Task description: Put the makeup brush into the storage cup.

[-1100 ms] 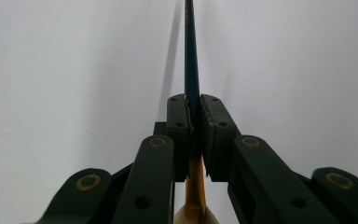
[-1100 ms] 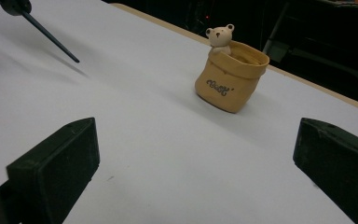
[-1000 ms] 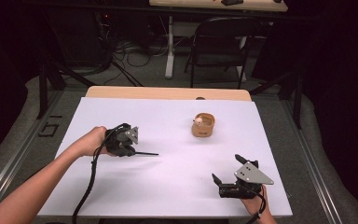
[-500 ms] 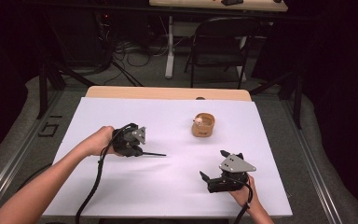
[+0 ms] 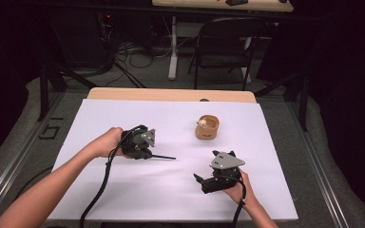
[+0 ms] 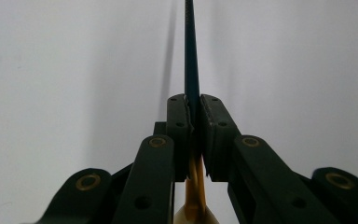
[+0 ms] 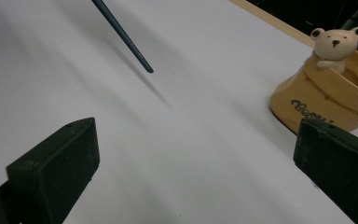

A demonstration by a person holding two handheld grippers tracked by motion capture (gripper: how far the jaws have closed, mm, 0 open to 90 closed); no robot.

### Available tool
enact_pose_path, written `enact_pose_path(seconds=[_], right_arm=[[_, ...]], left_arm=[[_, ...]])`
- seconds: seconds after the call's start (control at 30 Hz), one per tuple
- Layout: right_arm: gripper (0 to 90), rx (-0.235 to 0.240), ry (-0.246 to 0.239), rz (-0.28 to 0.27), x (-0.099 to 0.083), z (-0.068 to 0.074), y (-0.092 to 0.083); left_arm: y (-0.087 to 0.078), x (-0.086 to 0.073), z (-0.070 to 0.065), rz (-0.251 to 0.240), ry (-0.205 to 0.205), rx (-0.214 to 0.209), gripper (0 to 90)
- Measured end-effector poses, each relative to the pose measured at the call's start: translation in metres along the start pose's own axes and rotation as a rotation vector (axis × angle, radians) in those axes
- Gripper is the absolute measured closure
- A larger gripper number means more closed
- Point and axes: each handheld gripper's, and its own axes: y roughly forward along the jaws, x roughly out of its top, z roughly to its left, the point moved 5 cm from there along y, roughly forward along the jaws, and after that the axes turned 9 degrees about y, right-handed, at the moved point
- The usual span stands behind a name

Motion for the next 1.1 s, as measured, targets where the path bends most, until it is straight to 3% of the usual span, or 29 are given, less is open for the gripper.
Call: enact_pose_path(seconds=[0.27,0.53,0.73,0.87,1.1], right_arm=[[0.3,0.038,-0.023,0.051,0.007,0.007,0.019],[3.7,0.066,-0.032,0.066,0.016,0.012,0.038],[16.2,0.077,-0.052,0.084,0.021,0.016,0.051],[31.7,0.09,-0.058,0.103,0.022,0.02,0.06],[51.0,0.101,-0.076,0.133,0.024,0.026,0.071]], left_arm=[[0.001,0.007,-0.001,-0.011,0.009,-0.005,82.9],[0.004,0.015,-0.002,-0.024,0.028,-0.015,82.9],[0.005,0.021,-0.002,-0.03,0.039,-0.016,82.9],[0.006,0.024,-0.002,-0.033,0.046,-0.02,82.9],[0.008,0.032,-0.002,-0.039,0.058,-0.024,82.9]])
